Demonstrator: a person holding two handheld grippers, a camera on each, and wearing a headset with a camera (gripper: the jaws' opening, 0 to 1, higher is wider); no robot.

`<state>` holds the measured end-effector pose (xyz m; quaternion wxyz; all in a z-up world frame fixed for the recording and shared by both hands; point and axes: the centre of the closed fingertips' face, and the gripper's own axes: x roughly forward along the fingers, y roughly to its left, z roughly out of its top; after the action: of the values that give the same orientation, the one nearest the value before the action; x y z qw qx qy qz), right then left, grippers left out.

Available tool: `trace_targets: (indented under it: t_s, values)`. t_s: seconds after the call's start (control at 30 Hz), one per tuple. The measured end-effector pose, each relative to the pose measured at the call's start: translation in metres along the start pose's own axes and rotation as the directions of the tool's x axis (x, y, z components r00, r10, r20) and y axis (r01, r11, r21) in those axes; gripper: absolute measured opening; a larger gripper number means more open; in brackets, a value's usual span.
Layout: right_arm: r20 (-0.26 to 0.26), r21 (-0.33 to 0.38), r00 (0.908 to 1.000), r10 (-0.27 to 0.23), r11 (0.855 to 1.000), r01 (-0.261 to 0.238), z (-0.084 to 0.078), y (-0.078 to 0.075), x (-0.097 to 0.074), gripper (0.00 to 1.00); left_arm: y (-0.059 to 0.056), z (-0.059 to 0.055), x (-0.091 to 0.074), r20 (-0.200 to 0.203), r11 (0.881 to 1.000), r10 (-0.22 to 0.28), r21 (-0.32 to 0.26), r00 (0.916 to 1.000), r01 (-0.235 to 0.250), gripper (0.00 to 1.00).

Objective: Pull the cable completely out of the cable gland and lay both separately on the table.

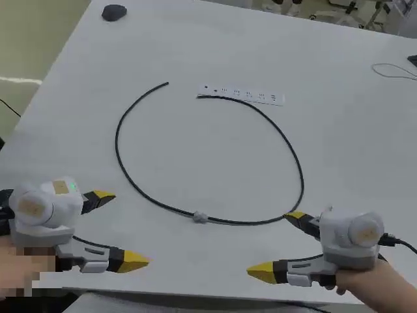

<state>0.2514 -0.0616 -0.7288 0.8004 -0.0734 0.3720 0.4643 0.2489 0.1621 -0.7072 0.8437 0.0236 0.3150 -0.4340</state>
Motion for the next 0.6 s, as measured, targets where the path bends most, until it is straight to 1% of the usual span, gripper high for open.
trace_targets:
  t_s: [0.17, 0.33, 0.5, 0.57, 0.6]
  values:
    - [0.003, 0.006, 1.0000, 0.001, 1.000, -0.001, 0.000, 0.001, -0.001, 0.96, -0.002, -0.002, 0.001, -0.011, 1.000, -0.005, 0.003, 0.9999, 0.005, 0.94]
    - [-0.012, 0.000, 0.9999, 0.002, 1.000, -0.002, -0.005, 0.000, -0.003, 0.96, -0.001, -0.002, 0.002, -0.018, 1.000, -0.005, 0.004, 0.9998, 0.005, 0.94]
    - [-0.017, 0.001, 0.9998, -0.004, 1.000, 0.004, -0.004, -0.002, -0.003, 0.96, -0.001, 0.002, 0.002, -0.005, 1.000, -0.006, 0.006, 1.0000, 0.006, 0.94]
    - [-0.017, -0.004, 0.9999, -0.001, 1.000, 0.001, -0.002, -0.001, -0.003, 0.96, 0.000, 0.005, 0.002, 0.007, 1.000, -0.002, 0.013, 1.0000, 0.002, 0.95]
    - [-0.016, -0.005, 0.9999, 0.002, 1.000, -0.002, 0.000, -0.001, -0.002, 0.96, 0.002, 0.008, 0.001, 0.022, 1.000, 0.010, 0.023, 0.9997, -0.010, 0.95]
